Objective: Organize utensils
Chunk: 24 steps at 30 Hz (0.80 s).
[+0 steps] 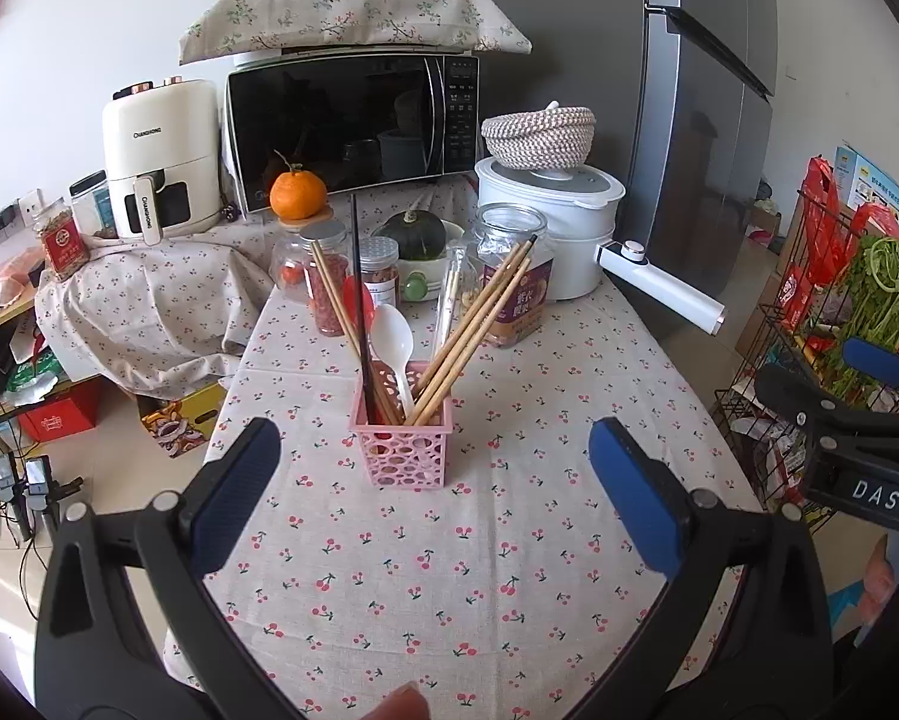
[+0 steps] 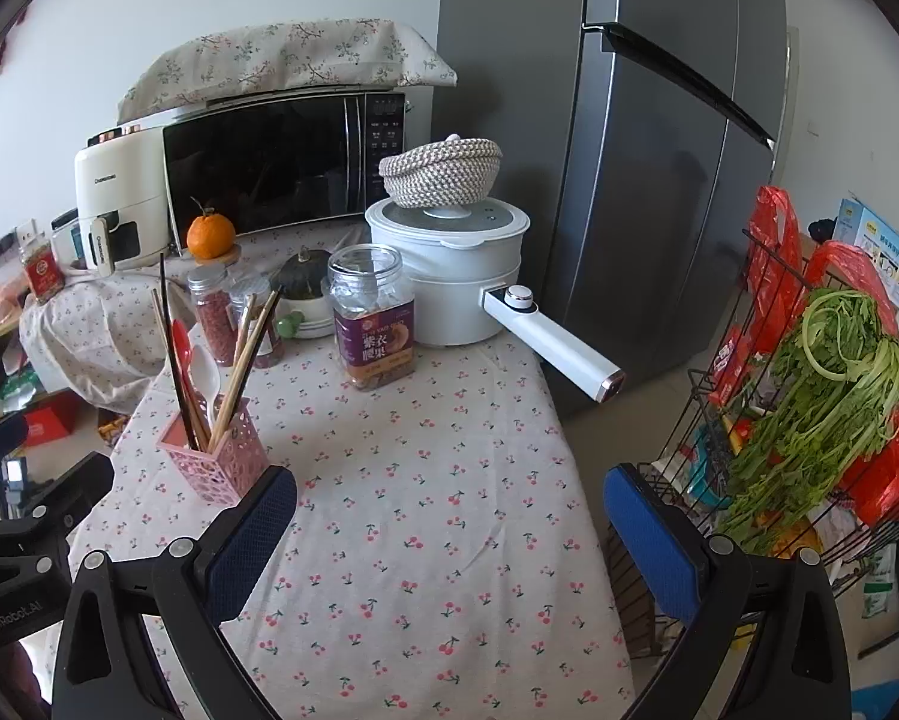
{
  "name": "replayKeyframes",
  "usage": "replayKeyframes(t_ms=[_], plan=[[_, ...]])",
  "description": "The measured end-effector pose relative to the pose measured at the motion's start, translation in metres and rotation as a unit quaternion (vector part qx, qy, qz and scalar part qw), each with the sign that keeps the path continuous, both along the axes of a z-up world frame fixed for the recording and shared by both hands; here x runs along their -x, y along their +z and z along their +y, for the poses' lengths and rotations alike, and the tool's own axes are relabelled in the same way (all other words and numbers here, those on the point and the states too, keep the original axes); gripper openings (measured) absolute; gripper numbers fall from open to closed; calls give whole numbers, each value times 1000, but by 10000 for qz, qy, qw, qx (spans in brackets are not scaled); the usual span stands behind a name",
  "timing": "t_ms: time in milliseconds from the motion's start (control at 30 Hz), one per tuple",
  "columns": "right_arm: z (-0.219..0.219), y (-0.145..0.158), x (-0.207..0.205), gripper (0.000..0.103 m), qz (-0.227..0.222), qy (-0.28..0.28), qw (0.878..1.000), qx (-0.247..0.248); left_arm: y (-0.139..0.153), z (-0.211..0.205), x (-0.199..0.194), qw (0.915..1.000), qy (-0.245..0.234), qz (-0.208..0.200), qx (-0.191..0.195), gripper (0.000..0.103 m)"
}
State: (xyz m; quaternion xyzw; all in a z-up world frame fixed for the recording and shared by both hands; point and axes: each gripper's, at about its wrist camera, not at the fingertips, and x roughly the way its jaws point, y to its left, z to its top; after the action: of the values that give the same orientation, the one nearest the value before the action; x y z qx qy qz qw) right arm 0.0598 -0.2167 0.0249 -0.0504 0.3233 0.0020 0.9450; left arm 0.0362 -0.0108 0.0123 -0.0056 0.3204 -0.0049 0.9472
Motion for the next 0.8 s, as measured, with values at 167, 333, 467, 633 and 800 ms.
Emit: replayKeyframes(t_ms=[167, 333, 467, 633, 800], plan=[[2, 1, 0, 103, -35, -9, 10000, -22, 0, -1, 0, 10000, 2, 7, -4, 102], [3, 2, -1, 103, -35, -3, 10000, -40, -1, 1, 0, 10000, 26, 22, 8, 102], [3, 2, -2, 103, -11, -9, 10000, -65, -1, 2, -1, 10000, 21, 29, 14, 102], [3, 2, -3, 103, -15, -23, 10000, -77, -1, 2, -1, 10000, 19, 32, 15, 102], [3, 2, -3, 103, -3, -19, 10000, -89, -1, 1, -1, 10000, 41, 40, 21, 102]])
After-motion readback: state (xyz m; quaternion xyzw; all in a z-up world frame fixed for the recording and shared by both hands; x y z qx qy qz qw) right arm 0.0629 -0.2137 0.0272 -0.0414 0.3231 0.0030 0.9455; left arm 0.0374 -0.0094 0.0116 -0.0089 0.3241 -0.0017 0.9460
